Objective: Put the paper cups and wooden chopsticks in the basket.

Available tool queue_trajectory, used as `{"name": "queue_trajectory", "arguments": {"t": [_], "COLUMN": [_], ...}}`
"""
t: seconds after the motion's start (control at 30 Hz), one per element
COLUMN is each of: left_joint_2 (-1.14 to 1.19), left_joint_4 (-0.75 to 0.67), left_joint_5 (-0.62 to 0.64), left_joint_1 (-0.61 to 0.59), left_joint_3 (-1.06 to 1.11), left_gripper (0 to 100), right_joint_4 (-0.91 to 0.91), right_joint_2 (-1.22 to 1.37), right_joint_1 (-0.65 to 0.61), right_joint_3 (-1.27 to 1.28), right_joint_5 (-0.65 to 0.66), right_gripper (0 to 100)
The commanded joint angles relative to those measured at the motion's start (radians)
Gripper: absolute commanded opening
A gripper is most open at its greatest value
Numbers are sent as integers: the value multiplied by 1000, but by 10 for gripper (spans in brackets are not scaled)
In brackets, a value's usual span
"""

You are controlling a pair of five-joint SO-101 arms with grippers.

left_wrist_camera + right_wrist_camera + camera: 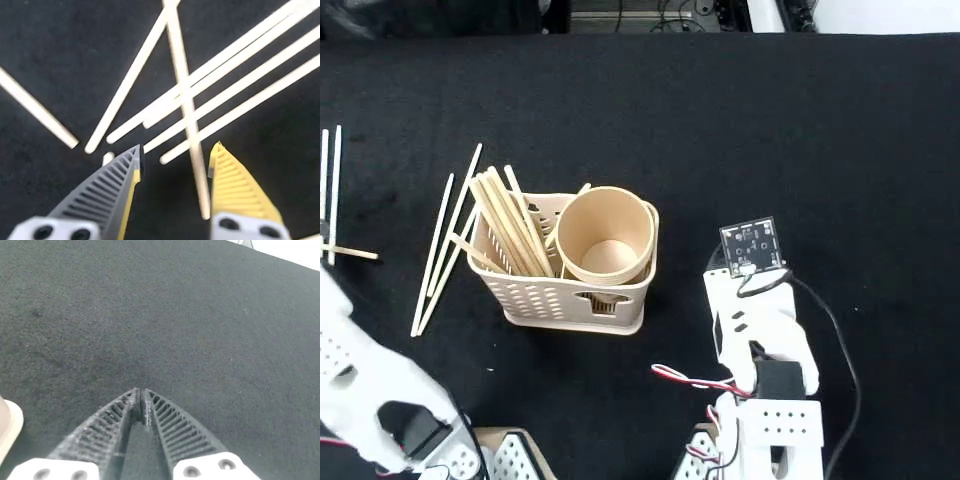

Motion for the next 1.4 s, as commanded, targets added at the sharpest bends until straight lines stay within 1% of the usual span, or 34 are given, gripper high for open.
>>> {"name": "queue_trajectory", "arguments": {"t": [0.0, 0.1, 0.23, 0.27, 0.37, 0.53, 0.73, 0.8, 0.87, 0.93, 1.17, 1.23, 1.37], "left_joint_2": [114, 198, 290, 310, 358, 408, 410, 408, 393, 348, 11, -77, -195], "left_joint_4": [124, 189, 239, 241, 281, 338, 508, 506, 506, 506, 499, 448, 338], "left_joint_5": [29, 29, 21, 21, 17, 15, 14, 3, -17, -41, -135, -161, -173], "left_joint_1": [36, 56, 58, 58, 54, 54, 50, 39, 30, 22, 31, 33, 24], "left_joint_3": [-277, -378, -495, -515, -572, -656, -753, -745, -707, -622, -174, -56, 177], "left_gripper": [223, 205, 52, 27, 48, 30, 30, 30, 29, 29, 30, 30, 30], "right_joint_4": [-2, -2, -2, -2, -2, -2, -2, -2, -2, -2, -2, -2, -2], "right_joint_2": [-8, -8, -8, -8, -8, -8, -8, -8, -8, -8, -8, -8, -8], "right_joint_1": [-8, -8, -8, -8, -6, -6, -8, -8, -8, -9, -9, -9, -9], "right_joint_3": [-16, -16, -16, -16, -16, -18, -18, -18, -18, -16, -16, -16, -15], "right_joint_5": [12, 12, 12, 12, 12, 12, 12, 12, 12, 12, 12, 12, 12], "right_gripper": [13, 13, 13, 13, 13, 13, 13, 13, 13, 13, 13, 13, 13]}}
